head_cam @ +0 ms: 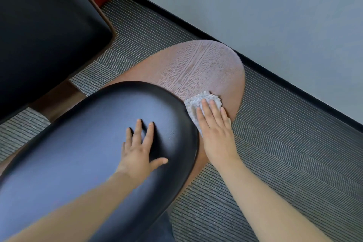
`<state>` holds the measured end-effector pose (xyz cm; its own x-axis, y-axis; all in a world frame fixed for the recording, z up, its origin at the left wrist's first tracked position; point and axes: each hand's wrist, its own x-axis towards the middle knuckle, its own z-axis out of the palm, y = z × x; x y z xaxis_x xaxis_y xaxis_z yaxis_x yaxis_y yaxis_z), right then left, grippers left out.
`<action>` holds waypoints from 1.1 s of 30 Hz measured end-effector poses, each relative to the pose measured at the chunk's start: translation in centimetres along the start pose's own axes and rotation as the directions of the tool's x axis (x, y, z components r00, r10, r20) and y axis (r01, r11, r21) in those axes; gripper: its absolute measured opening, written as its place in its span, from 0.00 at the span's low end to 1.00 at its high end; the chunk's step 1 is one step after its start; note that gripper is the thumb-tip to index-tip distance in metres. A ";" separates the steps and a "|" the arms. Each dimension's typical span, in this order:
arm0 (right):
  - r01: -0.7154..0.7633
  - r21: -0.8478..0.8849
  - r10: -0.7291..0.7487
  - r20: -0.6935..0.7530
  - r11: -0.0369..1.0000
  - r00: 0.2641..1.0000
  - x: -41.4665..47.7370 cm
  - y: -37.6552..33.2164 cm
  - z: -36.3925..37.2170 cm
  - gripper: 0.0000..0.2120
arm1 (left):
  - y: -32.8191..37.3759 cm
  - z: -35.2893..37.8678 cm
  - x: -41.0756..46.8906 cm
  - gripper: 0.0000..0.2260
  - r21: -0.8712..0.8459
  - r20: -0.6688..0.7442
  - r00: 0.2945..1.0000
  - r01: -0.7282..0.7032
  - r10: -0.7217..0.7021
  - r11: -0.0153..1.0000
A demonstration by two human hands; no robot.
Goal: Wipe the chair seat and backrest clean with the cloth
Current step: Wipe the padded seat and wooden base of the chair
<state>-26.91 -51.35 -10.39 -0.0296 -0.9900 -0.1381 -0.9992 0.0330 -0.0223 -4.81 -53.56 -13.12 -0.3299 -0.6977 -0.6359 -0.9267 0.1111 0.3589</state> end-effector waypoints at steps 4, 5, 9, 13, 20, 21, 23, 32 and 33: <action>-0.007 -0.068 0.007 0.007 0.998 1.000 0.0 0.9 -0.5 0.27 | 1.7 1.7 -1.6 0.50 0.078 0.050 0.999 -0.013 0.009 0.997; -0.033 -0.078 0.034 0.004 0.996 0.999 0.0 1.4 -0.8 0.28 | 1.9 1.8 -1.6 0.51 0.099 0.052 0.999 -0.001 -0.004 0.995; -0.137 -0.052 0.137 -0.001 0.989 0.991 0.4 4.0 -3.4 0.34 | 2.1 1.8 -1.3 0.53 0.157 0.058 0.998 0.023 -0.032 0.987; -0.221 0.053 0.224 -0.046 0.974 0.974 0.5 5.5 -5.6 0.30 | 2.2 1.8 -1.3 0.53 0.167 0.064 0.997 0.027 -0.038 0.986; -0.073 0.217 0.068 0.033 0.973 0.997 -7.3 -0.2 -3.9 0.27 | 2.2 1.6 -1.3 0.54 0.153 0.077 0.996 0.024 -0.036 0.988; -0.066 0.238 0.055 0.053 0.969 0.997 -8.7 -1.4 -3.0 0.27 | 2.1 1.6 -1.3 0.54 0.149 0.078 0.996 0.022 -0.034 0.989; -0.115 0.296 0.091 0.094 0.948 0.991 -10.7 -3.7 -1.2 0.28 | 2.1 1.6 -1.3 0.55 0.144 0.077 0.997 0.019 -0.030 0.989; -0.267 0.246 0.220 0.203 0.932 0.954 -12.6 -6.8 3.4 0.35 | 1.9 1.3 -1.4 0.53 0.132 0.061 0.998 -0.003 -0.005 0.991; -0.261 0.214 0.224 0.180 0.941 0.958 -12.5 -6.4 3.4 0.35 | 1.9 1.2 -1.4 0.53 0.132 0.059 0.998 -0.007 0.000 0.991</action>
<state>-20.02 -38.68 -11.87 -0.2477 -0.9162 -0.3151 -0.9272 0.3185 -0.1973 -6.29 -51.47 -12.39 -0.3396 -0.6547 -0.6753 -0.9399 0.2087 0.2703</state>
